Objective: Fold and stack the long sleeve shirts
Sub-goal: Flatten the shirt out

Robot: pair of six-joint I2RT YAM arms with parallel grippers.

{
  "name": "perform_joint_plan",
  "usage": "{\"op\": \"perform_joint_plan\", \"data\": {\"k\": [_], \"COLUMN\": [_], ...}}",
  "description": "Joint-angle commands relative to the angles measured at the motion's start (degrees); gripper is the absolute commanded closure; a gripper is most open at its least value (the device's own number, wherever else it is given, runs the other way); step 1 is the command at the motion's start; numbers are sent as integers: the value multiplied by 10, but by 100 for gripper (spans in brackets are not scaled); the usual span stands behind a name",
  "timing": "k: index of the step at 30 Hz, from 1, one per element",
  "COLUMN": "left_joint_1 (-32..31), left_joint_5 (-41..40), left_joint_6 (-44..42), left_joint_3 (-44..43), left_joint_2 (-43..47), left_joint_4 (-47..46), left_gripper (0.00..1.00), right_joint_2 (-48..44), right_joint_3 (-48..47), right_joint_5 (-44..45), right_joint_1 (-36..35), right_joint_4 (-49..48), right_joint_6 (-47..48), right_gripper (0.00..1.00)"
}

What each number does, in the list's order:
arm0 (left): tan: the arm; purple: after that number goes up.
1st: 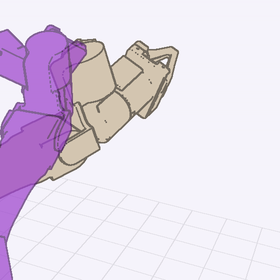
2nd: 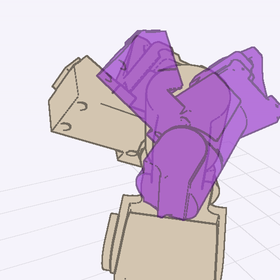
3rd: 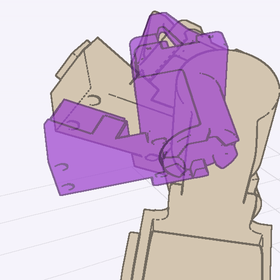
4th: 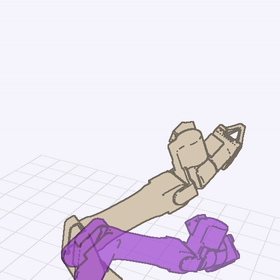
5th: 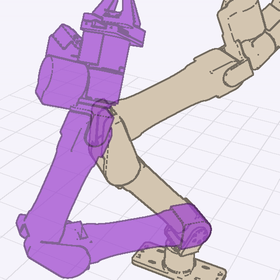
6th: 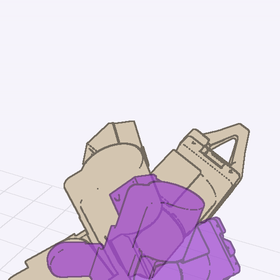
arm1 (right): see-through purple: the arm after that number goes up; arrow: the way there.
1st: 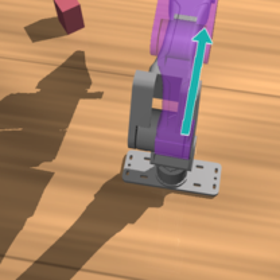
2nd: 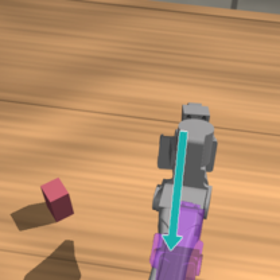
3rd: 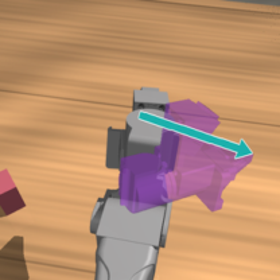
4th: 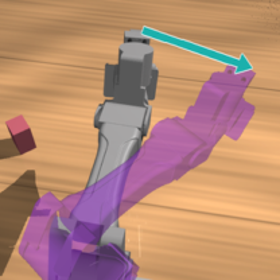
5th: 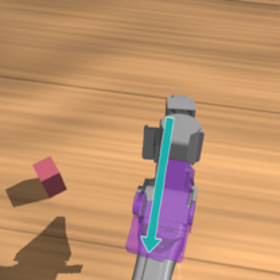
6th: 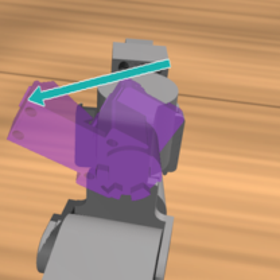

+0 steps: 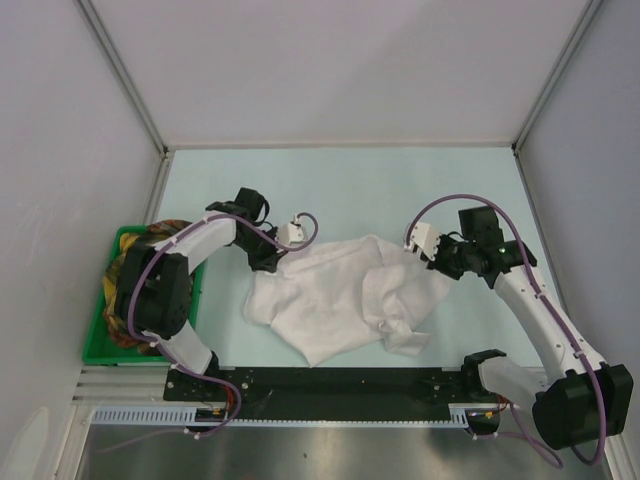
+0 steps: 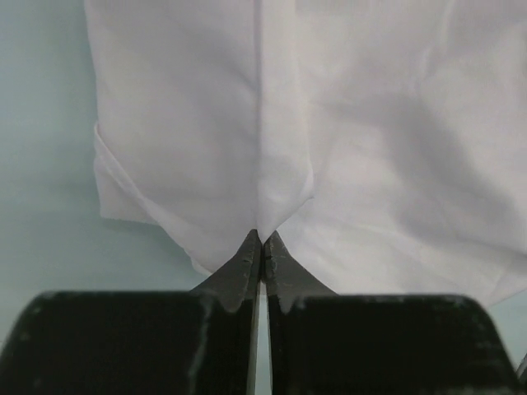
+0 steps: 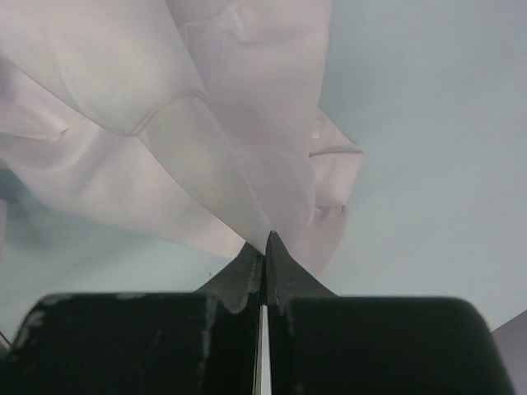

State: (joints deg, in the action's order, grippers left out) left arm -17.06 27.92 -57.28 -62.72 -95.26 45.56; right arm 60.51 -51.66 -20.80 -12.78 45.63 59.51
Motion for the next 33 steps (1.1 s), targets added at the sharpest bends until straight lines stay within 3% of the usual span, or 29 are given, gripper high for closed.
{"op": "perform_joint_plan", "data": {"k": [1,5,9,10,14,19,23,33], "left_joint_1": [10,32,45,45,44,44,44,38], "left_joint_5": [38,21,-125,-145,-189,-262,-300,-343], "left_joint_6": [0,49,102,112,166,202,228,244], "left_joint_3": [-43,-56,28,42,38,-15,-120,-302], "left_joint_2": [15,55,164,201,247,260,247,267], "left_joint_4": [21,-19,-180,-239,-263,-288,-279,-252], "left_gripper": [100,100,100,100,100,100,100,100], "right_joint_2": [-2,0,13,22,39,51,72,75], "right_joint_3": [-31,-63,-132,-140,-185,-263,-336,-480], "right_joint_5": [-5,-13,-57,-75,-96,-75,-45,81], "right_joint_1": [13,66,156,173,214,221,221,223], "right_joint_4": [-11,-23,-42,-52,-133,-208,-268,-360], "right_joint_6": [-16,-32,-76,-111,-219,-312,-370,-411], "right_gripper": [100,100,100,100,100,100,100,100]}}
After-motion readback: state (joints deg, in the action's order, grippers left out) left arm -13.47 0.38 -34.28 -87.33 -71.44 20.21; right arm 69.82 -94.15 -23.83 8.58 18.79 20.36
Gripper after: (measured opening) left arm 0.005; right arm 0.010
